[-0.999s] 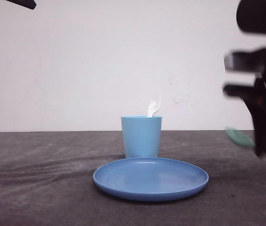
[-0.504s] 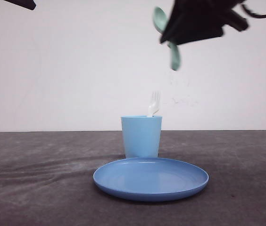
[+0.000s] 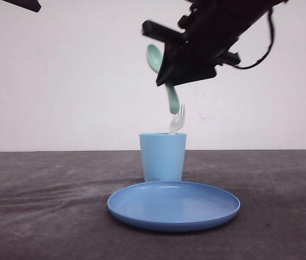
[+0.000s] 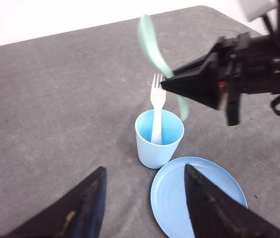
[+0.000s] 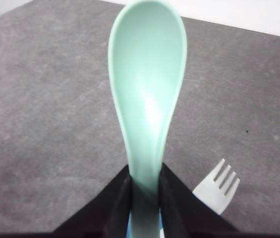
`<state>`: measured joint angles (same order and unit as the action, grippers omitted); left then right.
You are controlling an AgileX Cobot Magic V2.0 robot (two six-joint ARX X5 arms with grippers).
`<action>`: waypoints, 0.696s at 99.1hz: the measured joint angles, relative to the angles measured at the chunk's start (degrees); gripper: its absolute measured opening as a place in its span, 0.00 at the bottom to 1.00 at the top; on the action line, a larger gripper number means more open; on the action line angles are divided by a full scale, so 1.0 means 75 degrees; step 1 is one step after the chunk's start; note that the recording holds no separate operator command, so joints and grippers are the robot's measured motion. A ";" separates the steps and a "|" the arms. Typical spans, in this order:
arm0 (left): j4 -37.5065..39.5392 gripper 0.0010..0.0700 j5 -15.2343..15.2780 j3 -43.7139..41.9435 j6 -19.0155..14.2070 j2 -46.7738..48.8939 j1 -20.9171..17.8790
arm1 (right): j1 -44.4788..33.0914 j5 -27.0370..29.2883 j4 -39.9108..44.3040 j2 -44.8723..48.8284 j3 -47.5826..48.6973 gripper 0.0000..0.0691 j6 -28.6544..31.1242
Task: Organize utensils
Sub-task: 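Carry the spoon with the right gripper and drop it into the cup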
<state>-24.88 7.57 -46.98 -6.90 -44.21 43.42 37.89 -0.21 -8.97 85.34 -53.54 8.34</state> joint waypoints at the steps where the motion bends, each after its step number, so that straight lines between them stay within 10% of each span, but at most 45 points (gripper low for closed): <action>1: 0.0000 0.41 -0.0003 0.0000 0.0000 0.0000 0.0000 | 0.0000 0.0003 0.0003 0.0029 -0.0015 0.11 -0.0009; 69: -0.0047 0.41 -0.0003 0.0000 0.0000 0.0000 0.0000 | 0.0064 0.0029 -0.0137 0.1183 -0.0058 0.11 -0.0143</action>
<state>-25.23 7.55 -46.98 -6.90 -44.21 43.42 38.37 0.01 -10.00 94.21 -53.98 7.27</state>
